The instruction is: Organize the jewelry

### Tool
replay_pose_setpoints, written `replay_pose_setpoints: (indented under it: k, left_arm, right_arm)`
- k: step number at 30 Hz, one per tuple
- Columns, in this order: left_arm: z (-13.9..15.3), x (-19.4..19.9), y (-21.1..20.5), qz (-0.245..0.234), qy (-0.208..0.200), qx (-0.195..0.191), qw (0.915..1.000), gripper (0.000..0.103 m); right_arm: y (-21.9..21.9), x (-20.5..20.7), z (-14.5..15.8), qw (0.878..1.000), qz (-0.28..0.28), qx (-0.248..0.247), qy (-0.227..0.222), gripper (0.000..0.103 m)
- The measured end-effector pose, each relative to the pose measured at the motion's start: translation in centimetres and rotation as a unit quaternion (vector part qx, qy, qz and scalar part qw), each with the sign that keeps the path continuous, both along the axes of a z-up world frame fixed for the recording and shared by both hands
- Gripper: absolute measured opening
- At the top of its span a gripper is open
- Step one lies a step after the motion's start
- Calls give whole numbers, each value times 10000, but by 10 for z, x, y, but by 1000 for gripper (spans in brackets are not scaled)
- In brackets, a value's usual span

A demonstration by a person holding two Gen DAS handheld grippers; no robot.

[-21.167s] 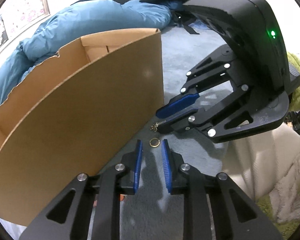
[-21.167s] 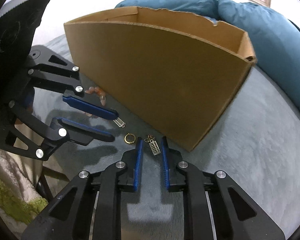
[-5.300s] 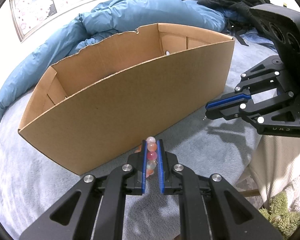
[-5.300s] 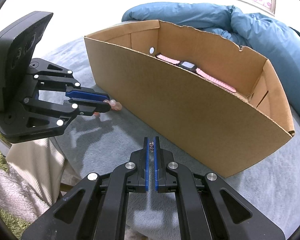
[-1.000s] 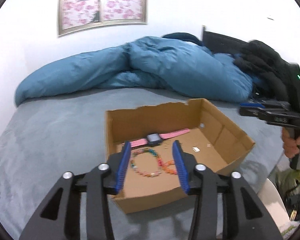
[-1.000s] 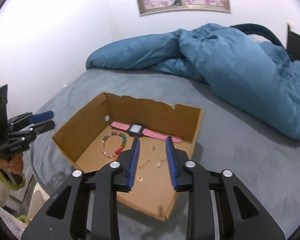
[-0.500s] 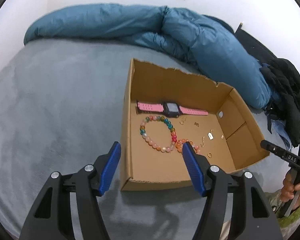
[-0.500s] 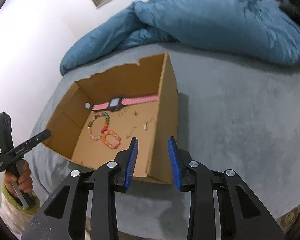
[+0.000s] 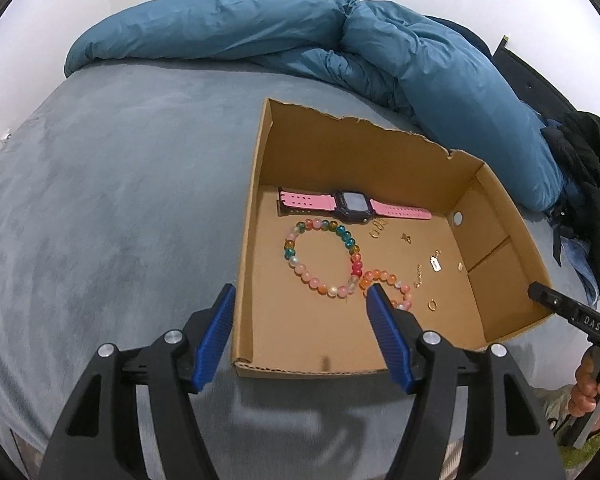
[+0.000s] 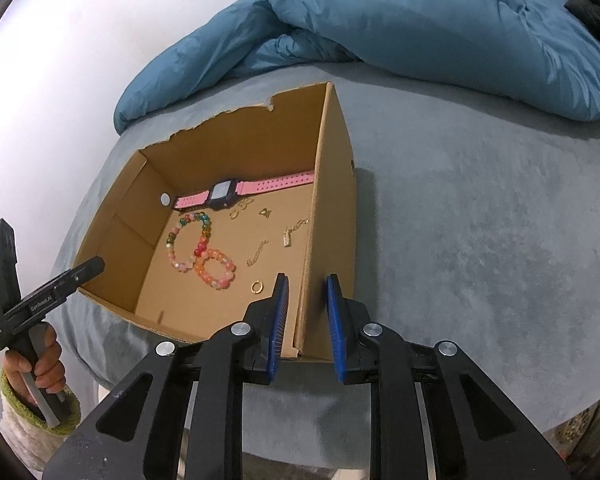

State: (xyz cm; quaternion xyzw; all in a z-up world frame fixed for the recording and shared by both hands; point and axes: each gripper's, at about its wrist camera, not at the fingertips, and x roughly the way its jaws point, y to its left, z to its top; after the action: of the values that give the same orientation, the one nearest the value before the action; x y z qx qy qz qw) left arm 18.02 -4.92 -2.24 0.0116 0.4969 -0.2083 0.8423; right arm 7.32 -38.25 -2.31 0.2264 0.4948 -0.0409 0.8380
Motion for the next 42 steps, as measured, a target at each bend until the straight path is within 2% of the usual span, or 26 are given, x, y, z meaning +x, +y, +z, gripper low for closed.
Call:
replay_pose_setpoints:
  k: [5,14,23,25,27,29,33,42]
  left_arm:
    - [5,-20,1,-14,38,73,10000,63]
    - [8,-59,10,69,80,-87,9999,63]
    - [9,-70,17,17,-46,-129,9999,65]
    - [15,-77,21,46,-179,-106,9998,67]
    - [21,-83,25,97,-314,-89,9994,70]
    - [30,-92,29,142,-495,-34,9987,74]
    - [48,-112,34,171,-840,58,9963,81]
    - [79,-155,34,204,-1117,86,9935,96]
  right_arm:
    - [1,-12,5,10000,-2,-13,-2,21]
    - [6,-28,5,10000,-73,1,13,21]
    - [6,-36,4,9995,-250,16,-212,23]
    - [8,-43,12,9987,-303,-39,-403,28]
    - [13,-51,20,9976,-406,-250,-509,42]
    - [17,-61,28,9962,-467,-413,-615,44]
    - [25,-81,45,9922,-656,-625,-858,61]
    - [47,-122,76,9859,-840,-1011,-1032,83]
